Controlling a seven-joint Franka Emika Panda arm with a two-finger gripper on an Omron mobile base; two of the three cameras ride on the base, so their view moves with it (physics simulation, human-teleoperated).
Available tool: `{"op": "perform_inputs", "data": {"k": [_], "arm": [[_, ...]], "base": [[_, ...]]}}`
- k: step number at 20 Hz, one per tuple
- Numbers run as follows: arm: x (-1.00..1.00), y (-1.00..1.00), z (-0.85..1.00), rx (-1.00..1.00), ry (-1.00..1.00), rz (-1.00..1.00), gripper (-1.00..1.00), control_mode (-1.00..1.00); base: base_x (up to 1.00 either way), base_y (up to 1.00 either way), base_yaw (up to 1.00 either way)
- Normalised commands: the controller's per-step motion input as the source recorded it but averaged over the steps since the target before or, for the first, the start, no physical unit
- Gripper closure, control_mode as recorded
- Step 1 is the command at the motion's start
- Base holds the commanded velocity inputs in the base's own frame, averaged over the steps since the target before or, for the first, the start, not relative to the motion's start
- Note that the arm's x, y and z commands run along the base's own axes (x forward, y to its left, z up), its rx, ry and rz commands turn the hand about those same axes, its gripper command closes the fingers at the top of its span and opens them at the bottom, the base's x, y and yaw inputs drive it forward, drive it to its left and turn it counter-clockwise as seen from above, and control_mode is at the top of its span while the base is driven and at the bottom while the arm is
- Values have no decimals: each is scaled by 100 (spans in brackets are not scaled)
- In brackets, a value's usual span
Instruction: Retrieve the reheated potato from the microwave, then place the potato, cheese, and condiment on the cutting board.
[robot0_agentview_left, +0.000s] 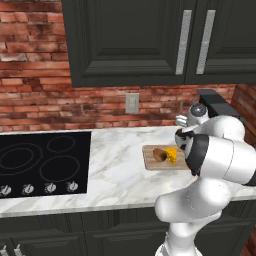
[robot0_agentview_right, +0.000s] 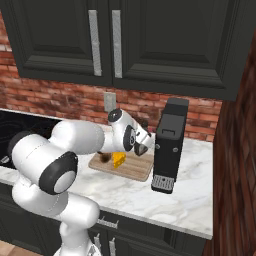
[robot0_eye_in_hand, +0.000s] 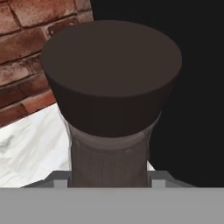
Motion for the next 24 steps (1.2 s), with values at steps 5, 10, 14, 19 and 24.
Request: {"op": "perform_inputs", "data": {"k": [5,10,14,19,24], "arm": [[-61,-1,6,1,0,6,100,-100],[-47,6,0,0,-1,2,100,-100],[-19,17,0,0,-3,0,100,-100],[-12,20,-7,0,-1,0,100,-100],[-2,12,-16,0,0,0,100,-100]], "base": [[0,0,0],[0,0,0],[0,0,0],[0,0,0],[0,0,0]]}}
